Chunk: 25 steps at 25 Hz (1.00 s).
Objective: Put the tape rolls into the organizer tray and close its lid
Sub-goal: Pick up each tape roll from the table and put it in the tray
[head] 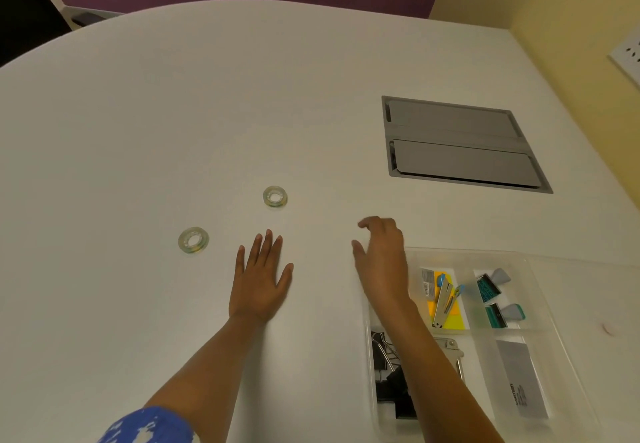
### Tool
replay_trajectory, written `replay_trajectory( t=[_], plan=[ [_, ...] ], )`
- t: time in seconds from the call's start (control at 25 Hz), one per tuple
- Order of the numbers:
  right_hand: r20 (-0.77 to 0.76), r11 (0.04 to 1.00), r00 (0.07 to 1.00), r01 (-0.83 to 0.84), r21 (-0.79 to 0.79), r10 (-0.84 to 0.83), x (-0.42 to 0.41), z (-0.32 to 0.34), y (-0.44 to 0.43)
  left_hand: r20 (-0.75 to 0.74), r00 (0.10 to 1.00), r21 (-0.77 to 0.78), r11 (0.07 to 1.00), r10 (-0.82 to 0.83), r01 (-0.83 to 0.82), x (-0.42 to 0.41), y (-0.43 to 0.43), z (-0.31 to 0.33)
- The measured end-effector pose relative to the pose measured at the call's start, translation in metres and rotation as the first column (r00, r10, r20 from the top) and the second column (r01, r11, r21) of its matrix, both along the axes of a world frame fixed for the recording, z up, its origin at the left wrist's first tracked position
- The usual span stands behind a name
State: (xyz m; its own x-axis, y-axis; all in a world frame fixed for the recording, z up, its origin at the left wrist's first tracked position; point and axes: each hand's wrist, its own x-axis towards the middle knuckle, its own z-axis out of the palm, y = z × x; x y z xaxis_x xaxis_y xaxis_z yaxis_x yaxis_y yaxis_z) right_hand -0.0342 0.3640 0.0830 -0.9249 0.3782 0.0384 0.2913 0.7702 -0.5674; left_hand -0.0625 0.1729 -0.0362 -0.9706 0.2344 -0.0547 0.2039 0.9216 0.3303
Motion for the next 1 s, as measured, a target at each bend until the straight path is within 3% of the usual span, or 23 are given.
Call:
replay_trajectory(
  t=[0.12, 0.32, 0.76, 1.0],
  plan=[
    [-0.008, 0.99, 0.99, -0.137, 0.032, 0.138, -0.04, 0.0, -0.028, -0.011, 1.0, -0.027, 1.0, 0.002, -0.002, -0.001, -0.001, -0.002],
    [0.123, 0.944, 0.943, -0.319, 0.083, 0.308, -0.103, -0.022, -0.07, -0.02, 1.0, -0.042, 0.999, 0.008, -0.009, -0.002, 0.0, -0.006],
    [0.253, 0.895, 0.884, -0.431, 0.115, 0.393, -0.158, -0.05, -0.087, -0.045, 0.999, -0.041, 0.999, 0.016, -0.018, -0.003, 0.0, -0.008],
    [0.231, 0.894, 0.893, -0.424, 0.145, 0.386, -0.157, -0.059, -0.087, -0.045, 0.999, -0.035, 0.999, 0.011, -0.013, -0.003, 0.001, -0.007]
  ],
)
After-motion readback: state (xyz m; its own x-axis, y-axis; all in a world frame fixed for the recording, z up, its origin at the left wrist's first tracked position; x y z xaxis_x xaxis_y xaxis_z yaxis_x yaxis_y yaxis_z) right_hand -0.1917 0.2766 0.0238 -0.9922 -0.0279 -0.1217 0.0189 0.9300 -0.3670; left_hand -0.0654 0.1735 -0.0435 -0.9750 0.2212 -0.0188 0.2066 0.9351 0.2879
